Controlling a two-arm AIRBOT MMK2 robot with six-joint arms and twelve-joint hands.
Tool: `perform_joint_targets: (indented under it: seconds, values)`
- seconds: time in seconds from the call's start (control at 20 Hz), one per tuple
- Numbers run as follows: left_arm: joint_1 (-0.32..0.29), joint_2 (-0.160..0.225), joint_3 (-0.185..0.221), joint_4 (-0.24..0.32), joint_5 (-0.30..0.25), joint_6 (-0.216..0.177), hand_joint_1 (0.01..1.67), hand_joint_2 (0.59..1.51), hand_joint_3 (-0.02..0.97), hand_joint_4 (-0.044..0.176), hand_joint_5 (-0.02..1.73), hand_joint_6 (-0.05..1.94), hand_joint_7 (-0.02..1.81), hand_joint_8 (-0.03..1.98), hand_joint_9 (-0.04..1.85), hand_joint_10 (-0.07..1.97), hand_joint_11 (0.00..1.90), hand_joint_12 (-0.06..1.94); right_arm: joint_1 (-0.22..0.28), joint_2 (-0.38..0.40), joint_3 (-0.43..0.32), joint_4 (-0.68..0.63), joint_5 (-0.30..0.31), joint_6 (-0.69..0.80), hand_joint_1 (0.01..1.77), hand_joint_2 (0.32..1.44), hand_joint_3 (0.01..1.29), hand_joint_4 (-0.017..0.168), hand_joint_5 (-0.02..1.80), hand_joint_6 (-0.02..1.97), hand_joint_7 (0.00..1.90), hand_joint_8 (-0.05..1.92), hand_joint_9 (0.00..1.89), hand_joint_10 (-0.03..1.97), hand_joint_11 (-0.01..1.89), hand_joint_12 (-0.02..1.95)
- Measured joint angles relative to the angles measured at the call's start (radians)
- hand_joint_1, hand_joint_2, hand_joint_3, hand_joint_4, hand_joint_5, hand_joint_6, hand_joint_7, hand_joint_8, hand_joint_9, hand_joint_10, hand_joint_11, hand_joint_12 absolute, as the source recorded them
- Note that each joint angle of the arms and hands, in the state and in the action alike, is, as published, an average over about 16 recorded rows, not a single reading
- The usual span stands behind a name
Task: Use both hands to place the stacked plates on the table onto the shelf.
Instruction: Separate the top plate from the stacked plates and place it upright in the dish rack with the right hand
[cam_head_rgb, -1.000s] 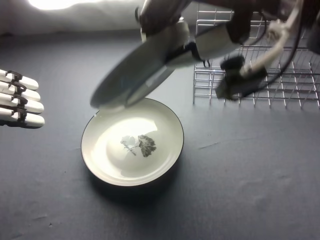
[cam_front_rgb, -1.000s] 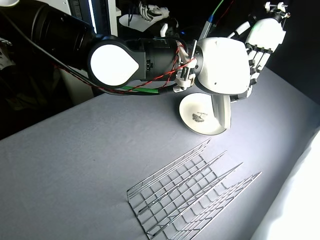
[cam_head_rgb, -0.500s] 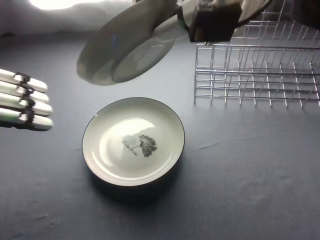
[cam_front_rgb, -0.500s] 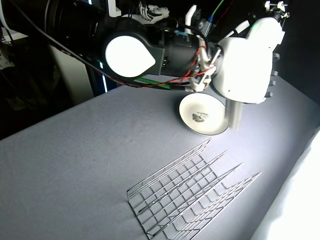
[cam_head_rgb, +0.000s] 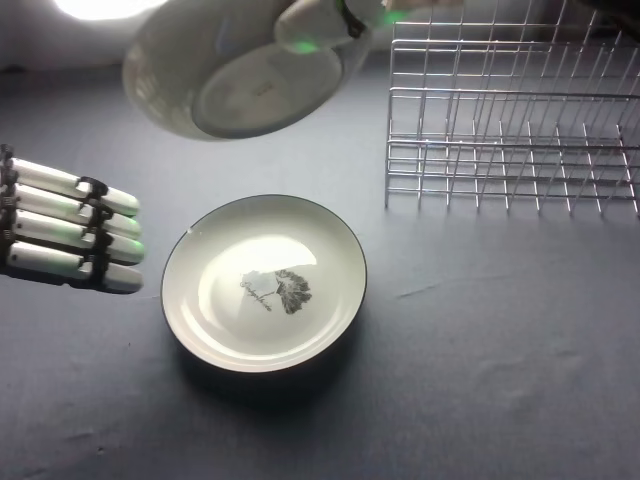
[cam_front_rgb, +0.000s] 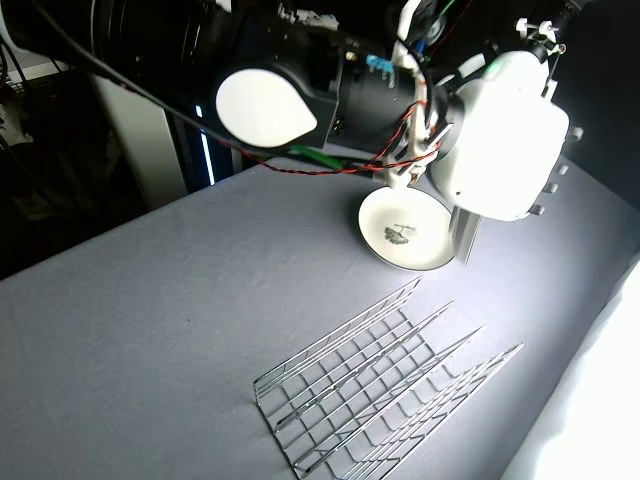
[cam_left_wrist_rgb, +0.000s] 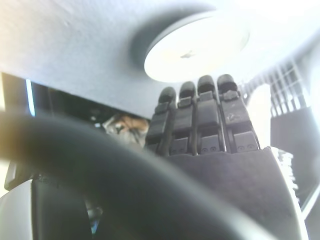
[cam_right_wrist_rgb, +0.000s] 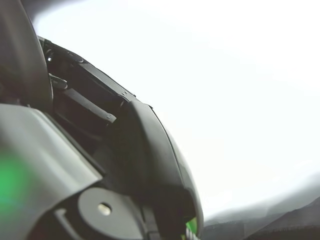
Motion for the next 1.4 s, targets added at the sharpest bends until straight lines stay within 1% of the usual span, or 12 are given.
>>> perform_joint_targets:
  seconds: [0.3,0.5,0.7,1.05,1.4]
  values:
    - [0.011,-0.042,0.024,-0.017,-0.053,0.042,0.01,1.014,0.011,0.001,0.02,0.01,0.01,0.01,0.02,0.01,0.01,0.01,0.021,-0.005,0.01,0.063,-0.036,0.016,1.41,0.98,0.01,-0.008,1.0,0.81,1.11,0.74,1.03,0.94,0.89,1.08]
    - [0.014,-0.067,0.04,-0.022,-0.083,0.06,0.01,1.01,0.011,0.001,0.02,0.01,0.01,0.01,0.02,0.02,0.01,0.01,0.021,-0.004,0.024,0.079,-0.047,0.022,1.42,0.98,0.01,-0.008,1.0,0.81,1.1,0.75,1.02,0.94,0.89,1.1]
    - [0.017,-0.084,0.052,-0.028,-0.104,0.071,0.01,1.006,0.011,0.001,0.02,0.01,0.01,0.01,0.02,0.02,0.01,0.01,0.018,0.001,0.039,0.088,-0.051,0.027,1.42,0.98,0.01,-0.008,1.0,0.8,1.1,0.75,1.02,0.94,0.89,1.1]
    - [0.023,-0.105,0.068,-0.029,-0.112,0.072,0.01,1.005,0.011,0.001,0.02,0.01,0.01,0.01,0.02,0.01,0.01,0.01,0.014,0.016,0.069,0.09,-0.047,0.028,1.42,0.99,0.01,-0.008,0.99,0.8,1.11,0.72,1.02,0.94,0.9,1.06]
    - [0.019,-0.137,0.093,-0.018,-0.099,0.071,0.01,1.006,0.011,0.001,0.02,0.01,0.02,0.01,0.02,0.01,0.01,0.01,0.013,0.042,0.084,0.075,-0.045,0.027,1.42,0.99,0.01,-0.008,0.99,0.8,1.13,0.68,1.03,0.93,0.91,1.03]
